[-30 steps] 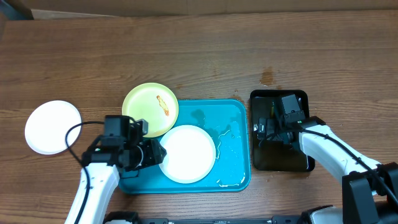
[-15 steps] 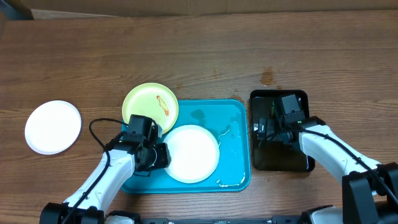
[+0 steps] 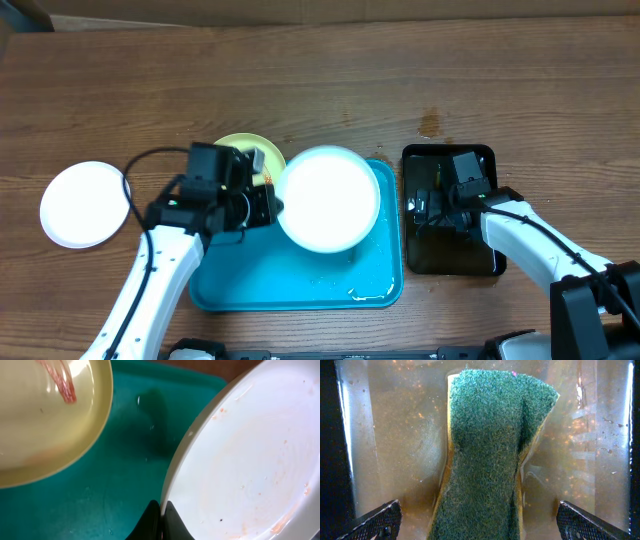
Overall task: Clean dirty plates on tray and stack at the side
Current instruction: 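Carry the white plate left and stack it on the pink-rimmed plate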
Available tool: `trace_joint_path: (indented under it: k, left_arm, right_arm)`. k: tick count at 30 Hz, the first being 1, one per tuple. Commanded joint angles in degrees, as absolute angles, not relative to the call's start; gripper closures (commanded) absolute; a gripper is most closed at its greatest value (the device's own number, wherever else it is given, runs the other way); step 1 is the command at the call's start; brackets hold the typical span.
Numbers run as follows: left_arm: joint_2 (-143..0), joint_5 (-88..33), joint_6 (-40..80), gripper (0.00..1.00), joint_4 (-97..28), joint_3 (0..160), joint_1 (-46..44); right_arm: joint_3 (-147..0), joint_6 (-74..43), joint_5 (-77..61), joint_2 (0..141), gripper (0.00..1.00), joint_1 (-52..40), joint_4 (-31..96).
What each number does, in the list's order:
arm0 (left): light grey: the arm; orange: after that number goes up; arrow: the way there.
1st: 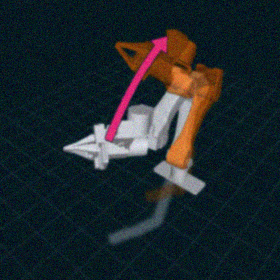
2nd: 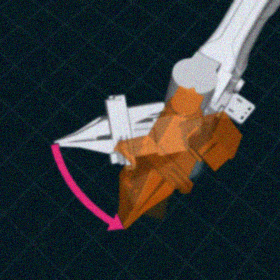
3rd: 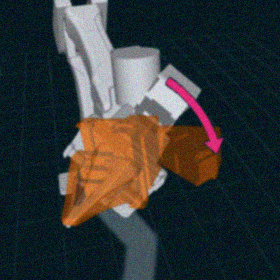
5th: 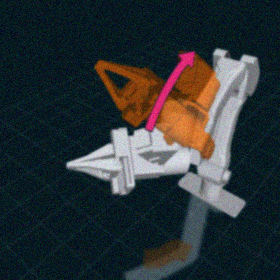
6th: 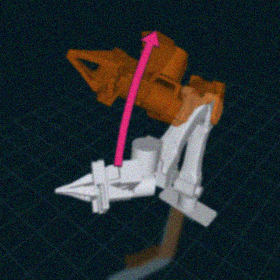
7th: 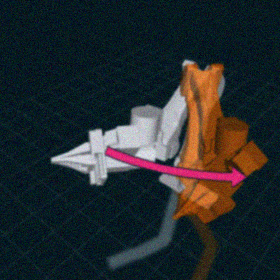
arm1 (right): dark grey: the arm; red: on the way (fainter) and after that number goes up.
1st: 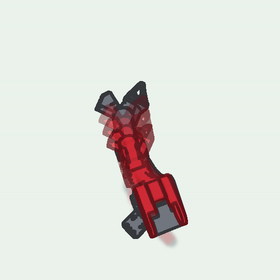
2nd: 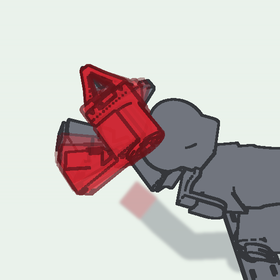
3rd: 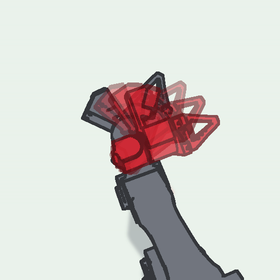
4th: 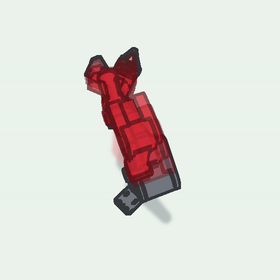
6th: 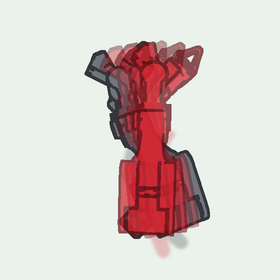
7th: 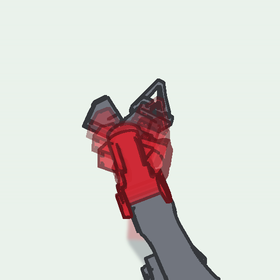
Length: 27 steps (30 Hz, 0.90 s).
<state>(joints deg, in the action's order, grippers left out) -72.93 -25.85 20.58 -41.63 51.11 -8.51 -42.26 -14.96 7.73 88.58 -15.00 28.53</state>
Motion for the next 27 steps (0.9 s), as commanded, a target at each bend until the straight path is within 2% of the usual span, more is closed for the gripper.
trace_joint_path:
  k: [1,4,9,18,21,27]
  left_arm:
    - [-72.1,-22.3,19.6,0.96,-42.6,54.5,-4.6]
    - [-72.5,-17.5,20.9,0.96,-43.3,54.5,1.6]
    - [-75.9,-17.2,20.8,0.96,-44.7,54.5,18.6]
    - [-86.6,-28.3,25.3,0.96,-40.8,54.5,48.3]
    - [-89.8,-30.7,26.5,0.96,-37.8,54.5,54.5]
    - [-93.3,-30.5,27.9,0.96,-33.1,54.5,61.1]
  right_arm:
    - [-42.1,-14.9,8.1,88.8,0.00,-14.9,28.4]
    - [-42.1,-14.9,8.1,88.8,0.00,-14.9,28.4]
    - [-42.1,-14.9,8.1,88.8,0.00,-14.9,28.3]
    - [-42.1,-14.9,8.1,88.8,0.00,-14.9,28.3]
    - [-42.1,-14.9,8.1,88.8,0.00,-14.9,28.4]
    - [-42.1,-14.9,8.1,88.8,0.00,-14.9,28.3]
